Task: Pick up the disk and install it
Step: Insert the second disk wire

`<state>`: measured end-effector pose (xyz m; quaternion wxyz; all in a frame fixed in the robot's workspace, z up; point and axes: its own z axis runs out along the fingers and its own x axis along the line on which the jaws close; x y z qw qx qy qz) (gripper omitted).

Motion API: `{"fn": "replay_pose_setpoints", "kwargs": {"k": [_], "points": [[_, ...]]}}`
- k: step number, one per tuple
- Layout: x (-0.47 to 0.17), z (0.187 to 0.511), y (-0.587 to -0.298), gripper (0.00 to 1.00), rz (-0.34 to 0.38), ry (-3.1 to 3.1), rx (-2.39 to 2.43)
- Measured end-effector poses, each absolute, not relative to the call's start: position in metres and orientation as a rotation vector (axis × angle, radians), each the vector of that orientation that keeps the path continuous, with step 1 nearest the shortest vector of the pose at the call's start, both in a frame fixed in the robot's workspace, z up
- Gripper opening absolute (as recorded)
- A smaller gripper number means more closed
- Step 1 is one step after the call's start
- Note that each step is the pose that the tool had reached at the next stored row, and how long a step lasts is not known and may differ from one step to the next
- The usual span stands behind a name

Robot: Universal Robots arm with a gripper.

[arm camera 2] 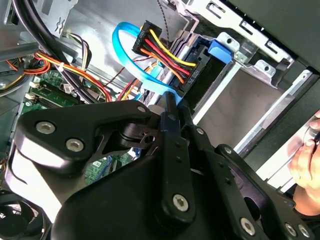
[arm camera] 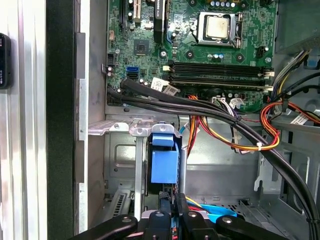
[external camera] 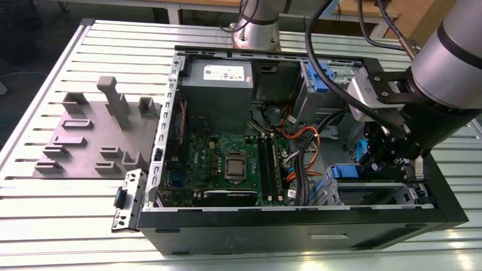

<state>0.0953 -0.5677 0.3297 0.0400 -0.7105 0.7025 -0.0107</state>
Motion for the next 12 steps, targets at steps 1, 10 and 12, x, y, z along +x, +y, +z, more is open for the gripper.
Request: {"fn": "replay_pose_setpoints", "kwargs": {"k": [1, 10, 12], "points": [[0.0954, 0.3297, -0.5677, 0.16, -0.033, 2.152, -2.177], [0.0958, 0.3303, -0.5677, 0.24, -0.033, 2.152, -2.177], [0.0958, 0.3316, -0.5677, 0.24, -0.033, 2.153, -2.177]]}}
